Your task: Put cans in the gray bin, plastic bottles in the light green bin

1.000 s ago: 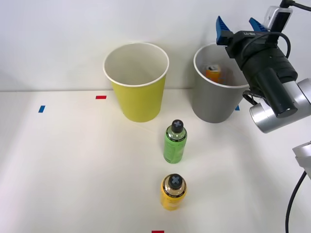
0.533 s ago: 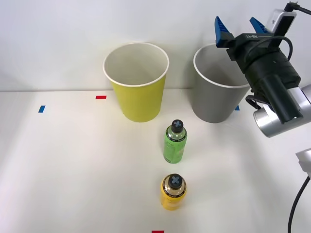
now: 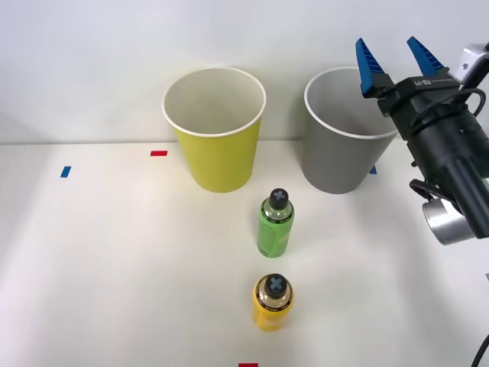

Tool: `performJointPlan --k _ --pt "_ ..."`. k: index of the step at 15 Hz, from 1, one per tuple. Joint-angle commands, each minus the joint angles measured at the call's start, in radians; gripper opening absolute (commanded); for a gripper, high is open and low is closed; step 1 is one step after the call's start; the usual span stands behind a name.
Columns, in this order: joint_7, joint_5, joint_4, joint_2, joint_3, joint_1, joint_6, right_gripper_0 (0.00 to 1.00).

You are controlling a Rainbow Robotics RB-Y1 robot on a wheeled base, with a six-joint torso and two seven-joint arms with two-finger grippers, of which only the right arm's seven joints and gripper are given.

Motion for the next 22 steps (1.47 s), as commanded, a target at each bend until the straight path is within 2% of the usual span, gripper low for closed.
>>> performJointPlan --k 1,7,12,18,22 --pt "0.001 -0.041 -0.009 0.048 -0.051 0.074 -0.108 1.0" --pt "0.005 -0.041 -0.015 0.091 -0.13 0.266 -0.217 1.0" --pt "0.003 -0.042 -0.015 0.173 -0.183 0.403 -0.239 1.0" --pt "0.017 -0.042 -0.015 0.309 -0.195 0.527 -0.262 1.0" --pt "0.038 -0.041 -0.013 0.375 -0.166 0.578 -0.262 1.0"
